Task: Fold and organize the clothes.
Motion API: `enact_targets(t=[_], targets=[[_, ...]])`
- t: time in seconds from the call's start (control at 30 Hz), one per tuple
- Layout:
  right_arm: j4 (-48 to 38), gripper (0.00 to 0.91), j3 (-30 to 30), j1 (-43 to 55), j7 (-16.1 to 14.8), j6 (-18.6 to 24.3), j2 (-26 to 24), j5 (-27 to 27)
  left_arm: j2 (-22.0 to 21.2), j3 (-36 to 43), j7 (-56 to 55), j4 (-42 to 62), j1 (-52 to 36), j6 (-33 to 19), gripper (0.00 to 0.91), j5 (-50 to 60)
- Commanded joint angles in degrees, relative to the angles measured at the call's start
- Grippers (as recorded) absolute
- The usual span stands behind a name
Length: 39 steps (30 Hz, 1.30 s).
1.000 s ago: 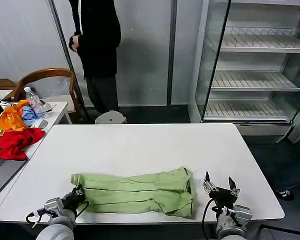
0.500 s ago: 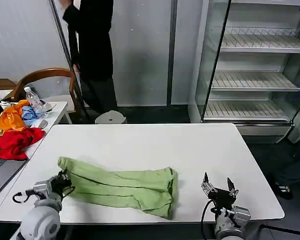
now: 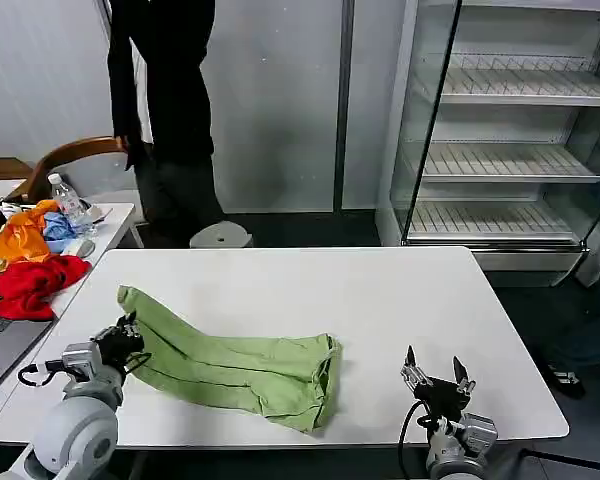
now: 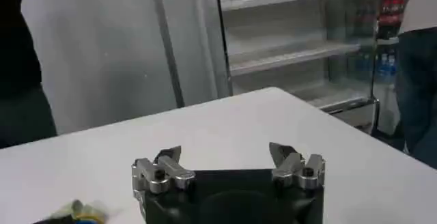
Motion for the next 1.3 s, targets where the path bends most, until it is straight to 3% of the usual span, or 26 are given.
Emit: enact_targets(t=[0.03,0.33,0.8,1.3], targets=[[0.0,0.907,-0.4,0.1,0.1,-0.2,0.2,-1.1,-5.3,3.2,0.2,-8.2,2.8,0.0,0.01,1.8],[0.7,0.907,-0.3,-0.3,0.4,-0.4,0.3,-1.6,-11.2,9.8,0.8,-8.0,1.3,-0.3,0.0,4.6],[1.5,0.907,0.6,-1.2,0.5,-0.3,0.4,-1.8,-15.9,16.3,0.0,-6.8,-2.9,-0.1,0.01,6.7],[2.1,0.907,0.1,-1.0,0.8,-0.6,1.2,-2.7,-20.9,23.0,0.2,-6.3,-1.8,-0.8,0.01,10.8]])
